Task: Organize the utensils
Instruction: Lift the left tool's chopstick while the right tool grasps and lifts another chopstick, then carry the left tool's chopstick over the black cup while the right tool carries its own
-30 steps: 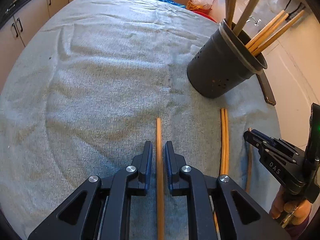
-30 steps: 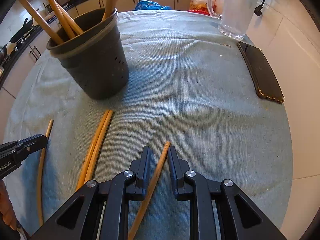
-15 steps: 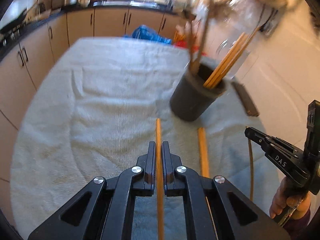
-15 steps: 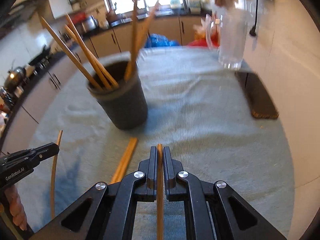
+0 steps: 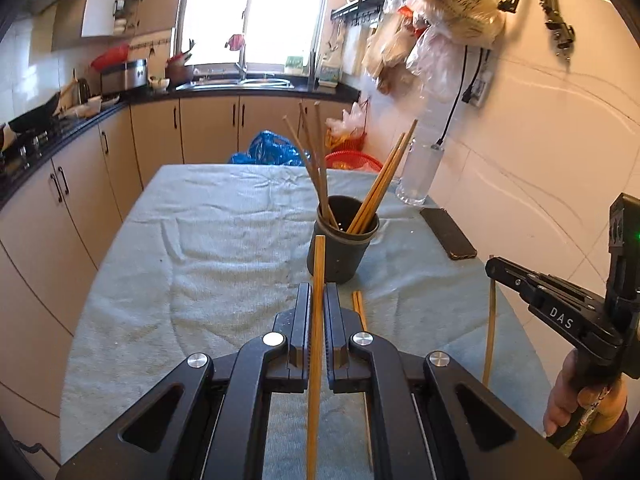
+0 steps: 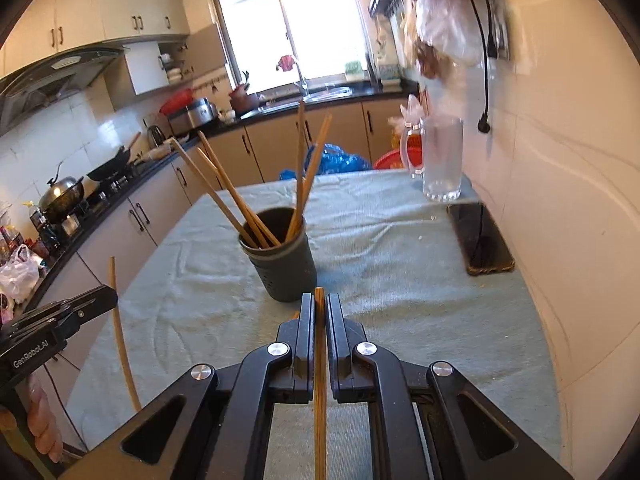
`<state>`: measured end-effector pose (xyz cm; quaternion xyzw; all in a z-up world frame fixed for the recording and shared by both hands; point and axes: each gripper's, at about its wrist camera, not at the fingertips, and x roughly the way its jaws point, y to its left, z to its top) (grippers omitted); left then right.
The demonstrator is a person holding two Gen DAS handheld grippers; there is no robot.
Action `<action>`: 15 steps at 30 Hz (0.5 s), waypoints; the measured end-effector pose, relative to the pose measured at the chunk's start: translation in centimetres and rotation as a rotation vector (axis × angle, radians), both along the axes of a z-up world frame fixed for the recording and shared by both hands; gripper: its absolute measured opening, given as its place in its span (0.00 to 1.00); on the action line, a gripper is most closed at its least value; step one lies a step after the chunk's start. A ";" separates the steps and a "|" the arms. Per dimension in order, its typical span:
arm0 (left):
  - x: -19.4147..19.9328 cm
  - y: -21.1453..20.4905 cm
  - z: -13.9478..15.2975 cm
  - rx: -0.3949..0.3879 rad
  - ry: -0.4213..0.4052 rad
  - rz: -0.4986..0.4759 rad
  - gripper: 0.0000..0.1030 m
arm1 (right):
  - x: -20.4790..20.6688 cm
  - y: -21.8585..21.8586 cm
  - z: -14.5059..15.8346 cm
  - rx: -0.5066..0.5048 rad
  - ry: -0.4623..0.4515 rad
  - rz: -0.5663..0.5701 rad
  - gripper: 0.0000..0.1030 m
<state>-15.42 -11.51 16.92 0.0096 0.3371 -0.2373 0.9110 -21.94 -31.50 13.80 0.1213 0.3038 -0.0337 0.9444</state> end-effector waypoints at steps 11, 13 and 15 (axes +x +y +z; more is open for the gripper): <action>-4.3 0.5 1.7 0.012 -0.078 -0.017 0.05 | -4.4 1.7 2.3 -0.040 -0.080 0.027 0.06; -4.7 0.6 1.9 0.008 -0.084 -0.020 0.05 | -4.9 1.8 2.6 -0.044 -0.088 0.030 0.06; -5.1 0.6 2.2 0.000 -0.087 -0.023 0.05 | -5.4 1.9 2.9 -0.047 -0.097 0.032 0.06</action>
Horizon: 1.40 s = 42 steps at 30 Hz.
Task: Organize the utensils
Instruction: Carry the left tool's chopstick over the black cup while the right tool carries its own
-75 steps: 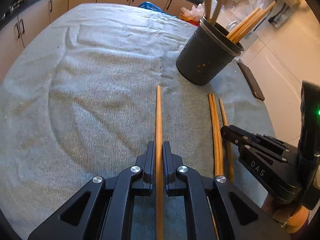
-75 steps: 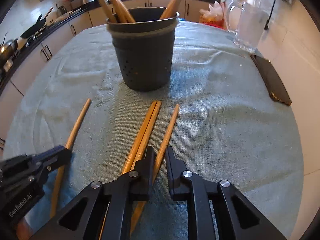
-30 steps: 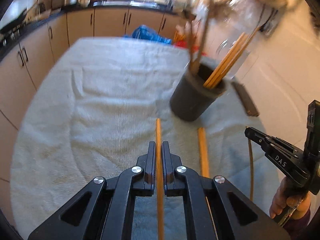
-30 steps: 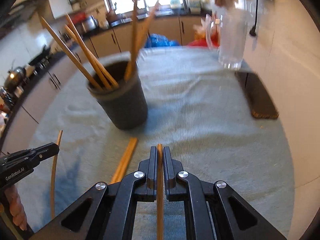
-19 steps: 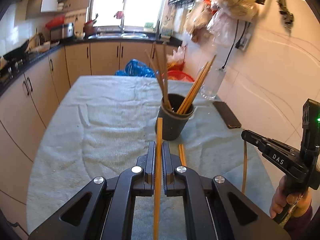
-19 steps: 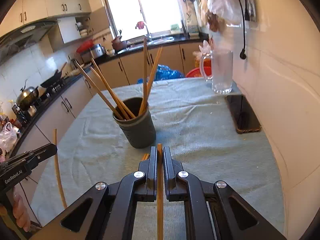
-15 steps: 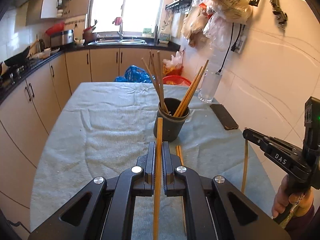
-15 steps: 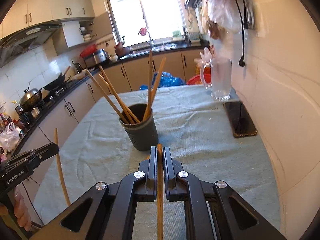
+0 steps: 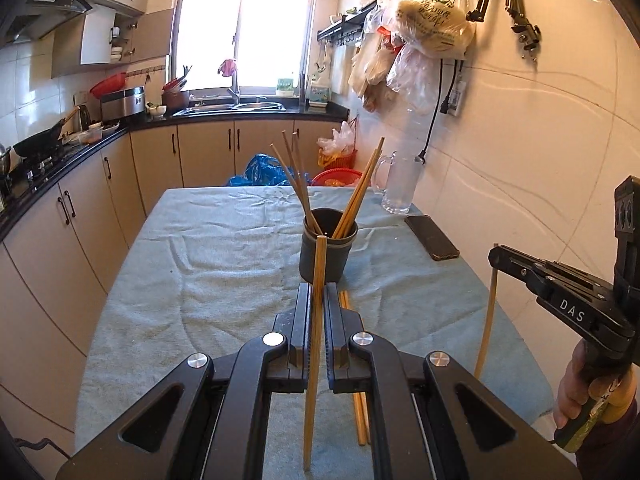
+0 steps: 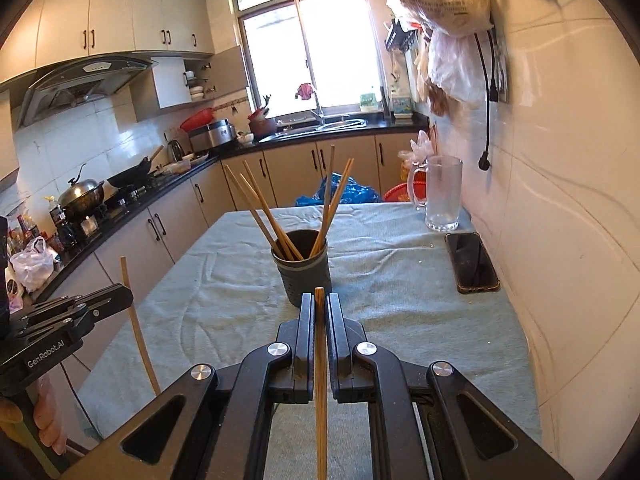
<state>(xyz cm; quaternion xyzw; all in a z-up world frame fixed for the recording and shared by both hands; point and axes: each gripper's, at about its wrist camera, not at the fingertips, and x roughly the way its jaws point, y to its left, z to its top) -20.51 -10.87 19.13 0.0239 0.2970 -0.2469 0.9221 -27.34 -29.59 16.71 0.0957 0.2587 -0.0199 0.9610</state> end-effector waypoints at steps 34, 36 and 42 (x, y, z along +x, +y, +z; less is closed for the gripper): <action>2.1 -2.3 7.8 0.023 -0.125 -0.063 0.05 | 1.8 -0.9 5.5 -0.044 -0.111 0.010 0.06; 2.6 -2.6 8.7 0.017 -0.137 -0.066 0.05 | 2.2 -1.0 6.0 -0.047 -0.116 0.011 0.06; 5.0 -3.8 11.4 -0.010 -0.171 -0.054 0.04 | 4.1 -1.0 7.7 -0.052 -0.136 0.016 0.06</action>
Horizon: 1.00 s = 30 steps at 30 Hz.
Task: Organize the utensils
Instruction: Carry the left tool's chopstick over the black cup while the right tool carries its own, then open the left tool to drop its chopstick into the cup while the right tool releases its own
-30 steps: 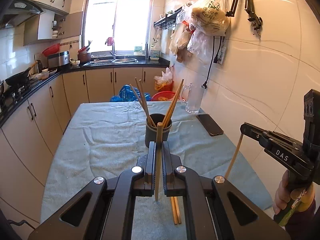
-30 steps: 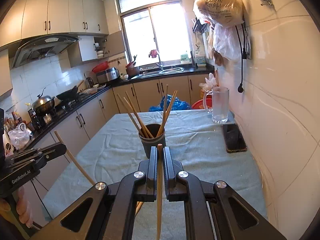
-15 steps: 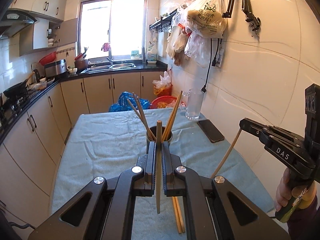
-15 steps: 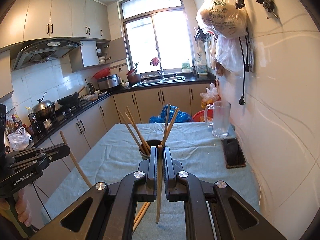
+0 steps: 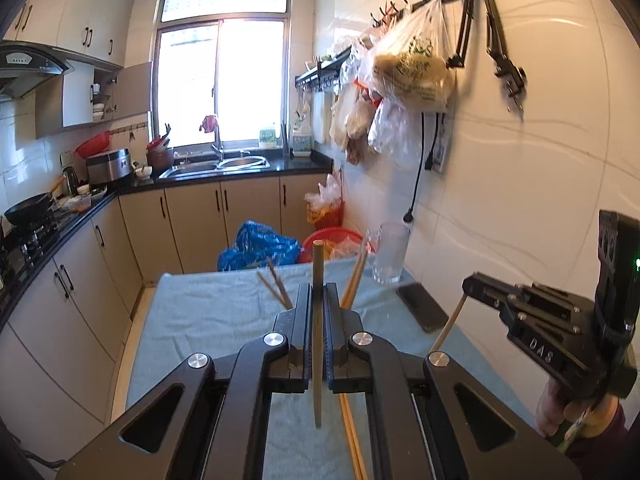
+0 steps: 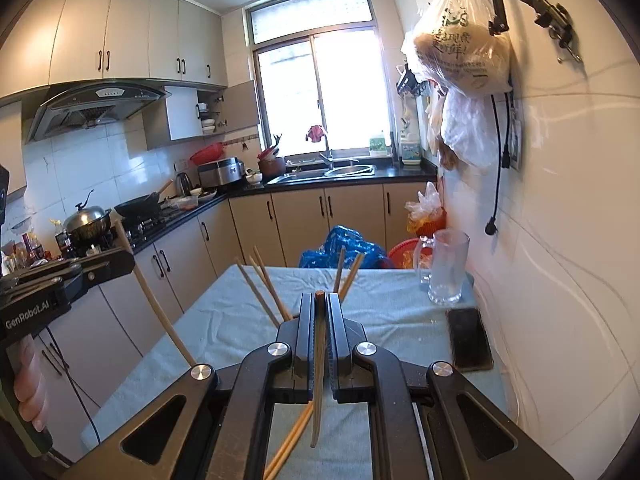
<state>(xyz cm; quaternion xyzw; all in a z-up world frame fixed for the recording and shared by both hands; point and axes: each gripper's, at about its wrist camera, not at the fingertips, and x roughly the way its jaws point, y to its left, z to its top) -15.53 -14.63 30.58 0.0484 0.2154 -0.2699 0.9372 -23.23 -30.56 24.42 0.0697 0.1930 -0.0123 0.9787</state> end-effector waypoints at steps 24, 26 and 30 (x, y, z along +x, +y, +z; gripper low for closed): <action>8.6 -0.4 -6.3 -0.018 0.170 0.065 0.05 | 11.5 -3.2 1.9 0.127 -0.068 -0.081 0.06; 8.9 -0.1 -7.7 -0.014 0.200 0.071 0.06 | 12.3 -3.6 1.1 0.139 -0.051 -0.090 0.06; 9.7 0.7 -10.9 -0.011 0.270 0.089 0.08 | 13.9 -3.5 -0.9 0.123 0.017 -0.091 0.06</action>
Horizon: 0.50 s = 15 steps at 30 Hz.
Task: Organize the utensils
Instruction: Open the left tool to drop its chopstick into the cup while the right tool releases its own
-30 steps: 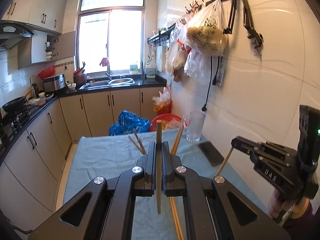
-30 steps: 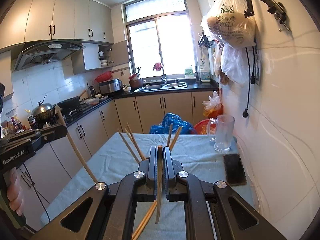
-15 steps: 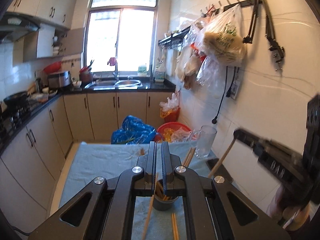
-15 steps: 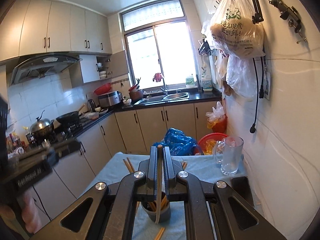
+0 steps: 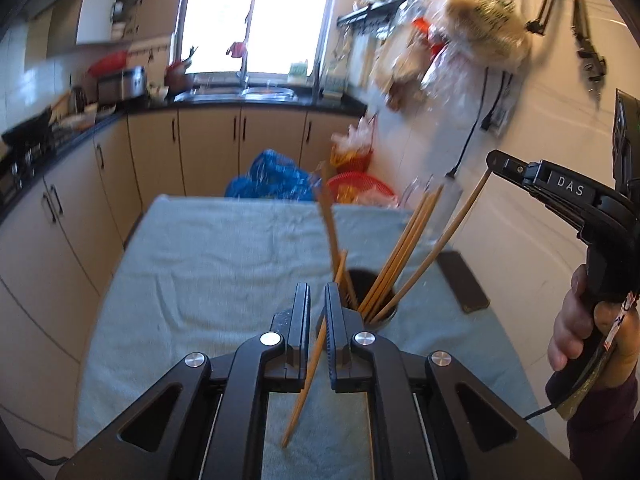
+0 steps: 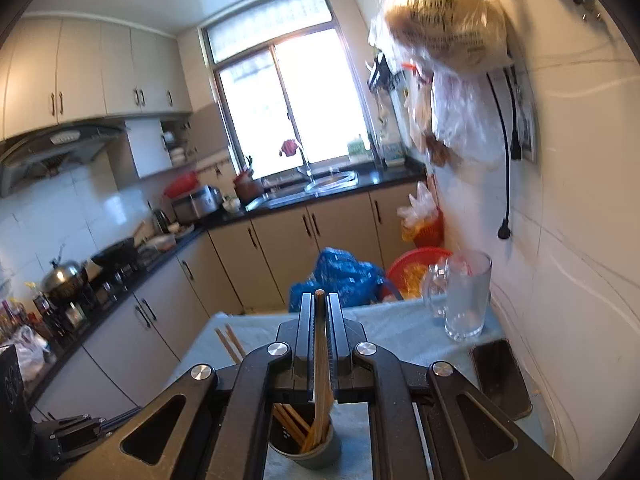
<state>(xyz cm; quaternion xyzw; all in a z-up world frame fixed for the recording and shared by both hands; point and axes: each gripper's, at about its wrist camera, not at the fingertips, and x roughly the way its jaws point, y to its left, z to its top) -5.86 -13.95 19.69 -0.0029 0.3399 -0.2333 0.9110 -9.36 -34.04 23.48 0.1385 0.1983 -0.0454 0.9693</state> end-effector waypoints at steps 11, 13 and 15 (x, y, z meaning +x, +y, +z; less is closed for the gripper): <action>0.7 2.0 -4.7 0.027 0.070 0.048 0.27 | 2.3 -0.7 -5.0 0.047 0.123 0.007 0.39; 0.7 2.0 -5.0 0.033 0.065 0.054 0.33 | 1.8 -0.8 -4.9 0.043 0.123 0.003 0.40; 0.6 2.1 -5.3 0.043 0.061 0.056 0.34 | 1.1 -0.9 -5.1 0.047 0.128 0.003 0.44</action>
